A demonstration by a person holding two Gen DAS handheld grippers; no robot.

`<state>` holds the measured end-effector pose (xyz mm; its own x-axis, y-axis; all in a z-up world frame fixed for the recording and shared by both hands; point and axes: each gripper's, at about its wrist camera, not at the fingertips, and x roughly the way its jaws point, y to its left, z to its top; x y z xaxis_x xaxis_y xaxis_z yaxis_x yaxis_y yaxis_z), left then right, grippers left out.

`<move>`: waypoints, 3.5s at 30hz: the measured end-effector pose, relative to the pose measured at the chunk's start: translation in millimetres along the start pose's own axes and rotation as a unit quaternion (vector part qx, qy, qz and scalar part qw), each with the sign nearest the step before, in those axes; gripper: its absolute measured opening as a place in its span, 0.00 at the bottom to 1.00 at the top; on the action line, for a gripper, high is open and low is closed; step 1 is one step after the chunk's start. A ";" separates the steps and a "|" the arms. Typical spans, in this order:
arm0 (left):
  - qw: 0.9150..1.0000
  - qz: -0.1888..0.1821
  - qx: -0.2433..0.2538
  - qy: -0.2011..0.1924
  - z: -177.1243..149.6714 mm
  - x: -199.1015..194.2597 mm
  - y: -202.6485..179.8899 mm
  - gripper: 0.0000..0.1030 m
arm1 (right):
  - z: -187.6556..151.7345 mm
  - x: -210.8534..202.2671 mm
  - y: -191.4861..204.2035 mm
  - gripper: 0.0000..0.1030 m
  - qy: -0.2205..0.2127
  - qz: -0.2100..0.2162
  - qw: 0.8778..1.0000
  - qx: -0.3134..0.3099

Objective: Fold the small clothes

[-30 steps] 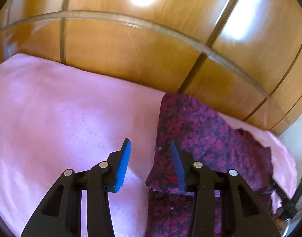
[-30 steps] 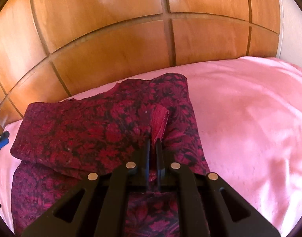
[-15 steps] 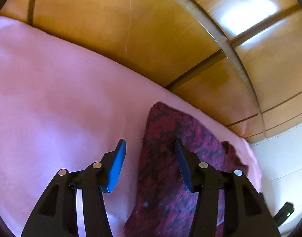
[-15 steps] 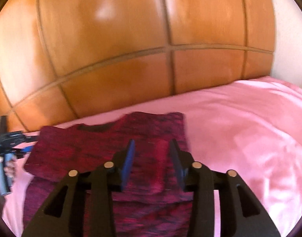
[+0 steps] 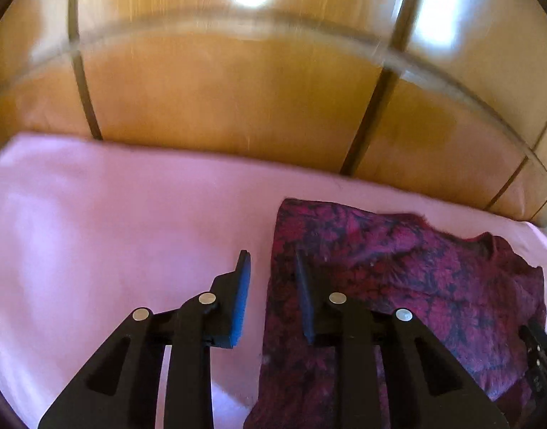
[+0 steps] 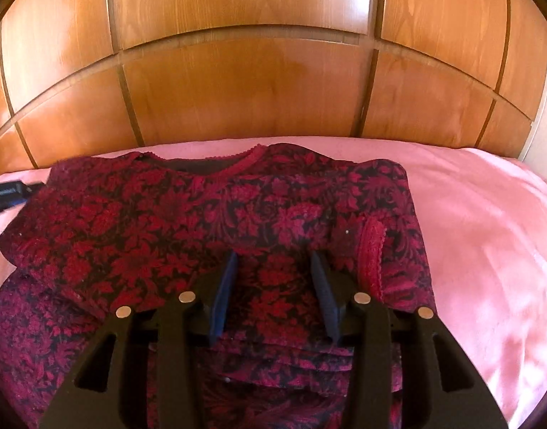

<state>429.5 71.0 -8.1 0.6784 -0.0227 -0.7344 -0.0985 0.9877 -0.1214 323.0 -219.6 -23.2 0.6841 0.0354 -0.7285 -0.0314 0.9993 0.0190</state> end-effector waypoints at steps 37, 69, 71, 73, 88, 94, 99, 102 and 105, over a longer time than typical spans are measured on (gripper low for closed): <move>1.000 -0.021 0.016 0.016 -199.0 -165.4 29.3 0.65 | -68.8 -82.3 -29.2 0.86 0.058 -0.013 0.998 -0.006; 0.981 -0.175 0.034 0.079 -286.7 -247.2 52.4 0.14 | -211.8 -204.9 -60.7 0.17 0.155 0.163 0.973 0.059; 0.974 -0.219 0.010 0.065 -272.4 -258.1 57.8 0.13 | -199.5 -217.0 -63.5 0.16 0.133 0.187 0.971 0.072; 0.966 -0.251 -0.011 0.054 -254.6 -261.7 60.4 0.13 | -184.8 -223.0 -66.2 0.16 0.111 0.210 0.967 0.091; 0.954 -0.260 -0.117 0.091 -110.0 -115.9 33.6 0.16 | -71.6 -96.4 -87.4 0.17 0.097 0.184 0.955 0.211; 0.952 -0.240 -0.188 0.039 -95.4 -123.0 79.0 0.70 | -58.2 -93.4 -114.1 0.77 0.074 0.273 0.917 0.283; 0.971 -0.217 -0.098 0.014 -132.3 -145.8 98.7 0.70 | -79.3 -134.4 -138.2 0.91 0.022 0.238 0.941 0.239; 0.971 -0.226 -0.064 0.048 -169.5 -142.3 95.4 0.70 | -104.7 -144.7 -129.6 0.84 0.043 0.202 0.961 0.182; 0.964 -0.249 -0.069 0.063 -183.6 -134.3 81.0 0.70 | -117.7 -131.2 -109.4 0.60 0.066 0.140 0.980 0.126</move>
<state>196.8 125.6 -41.9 0.5731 -0.5161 -0.6366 0.1151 0.8198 -0.5610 151.0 -334.7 -10.3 0.5741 0.3238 -0.7521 -0.0118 0.9217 0.3878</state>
